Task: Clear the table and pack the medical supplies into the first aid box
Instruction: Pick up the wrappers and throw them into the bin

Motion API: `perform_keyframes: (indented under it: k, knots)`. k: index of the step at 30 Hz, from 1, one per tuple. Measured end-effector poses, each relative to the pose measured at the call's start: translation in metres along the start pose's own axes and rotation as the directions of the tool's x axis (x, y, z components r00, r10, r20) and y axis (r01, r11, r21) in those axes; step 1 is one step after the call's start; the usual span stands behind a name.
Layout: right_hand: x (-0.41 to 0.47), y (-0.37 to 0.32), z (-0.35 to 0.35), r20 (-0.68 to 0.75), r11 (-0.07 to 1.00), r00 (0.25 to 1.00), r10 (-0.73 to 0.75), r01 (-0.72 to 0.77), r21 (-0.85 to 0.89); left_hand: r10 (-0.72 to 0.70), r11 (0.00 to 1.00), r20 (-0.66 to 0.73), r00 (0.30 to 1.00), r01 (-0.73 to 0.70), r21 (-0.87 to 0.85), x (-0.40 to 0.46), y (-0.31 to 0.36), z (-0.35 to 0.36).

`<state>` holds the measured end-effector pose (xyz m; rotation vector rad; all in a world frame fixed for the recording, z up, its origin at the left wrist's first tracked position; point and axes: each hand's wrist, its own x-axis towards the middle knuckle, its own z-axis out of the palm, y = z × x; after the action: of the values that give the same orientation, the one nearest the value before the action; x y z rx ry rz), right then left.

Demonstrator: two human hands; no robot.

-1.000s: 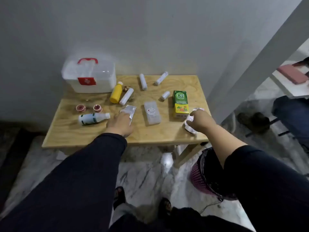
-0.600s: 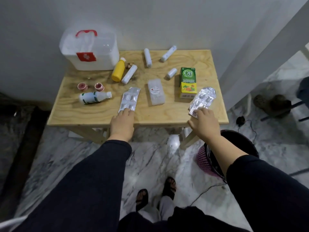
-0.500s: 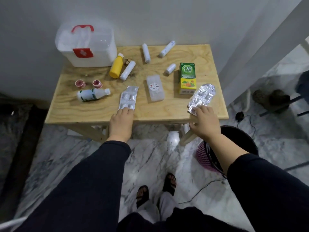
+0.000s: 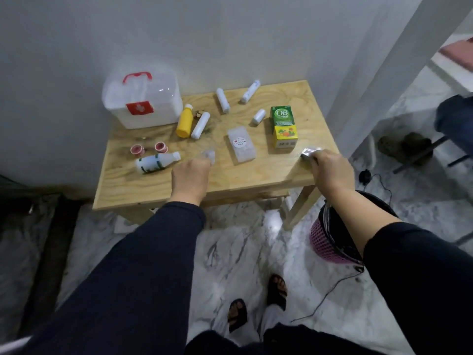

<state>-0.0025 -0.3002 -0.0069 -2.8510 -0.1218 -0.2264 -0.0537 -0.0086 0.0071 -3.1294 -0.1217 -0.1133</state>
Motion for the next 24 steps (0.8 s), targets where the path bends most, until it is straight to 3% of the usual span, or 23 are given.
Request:
perform_keyframes:
  k: [5,11,17,24]
  knots:
    - [0.019,-0.009,-0.048,-0.198,0.992,0.978,0.059,-0.036,0.118,0.040,0.999,-0.171,0.985,-0.043,-0.018,0.037,0.019,-0.054]
    - [0.024,0.004,-0.101,-0.293,0.973,0.941,0.171,-0.115,0.200,0.144,0.975,-0.274,0.951,-0.184,-0.125,0.070,0.098,-0.096]
    - [0.010,0.067,-0.126,-0.259,0.937,0.908,0.330,-0.280,0.211,0.325,0.912,-0.229,0.918,-0.368,-0.182,0.080,0.217,-0.088]
    - [-0.016,0.172,-0.109,-0.143,0.798,0.800,0.582,-0.529,0.290,0.434,0.841,-0.063,0.899,-0.429,-0.330,0.079,0.354,-0.028]
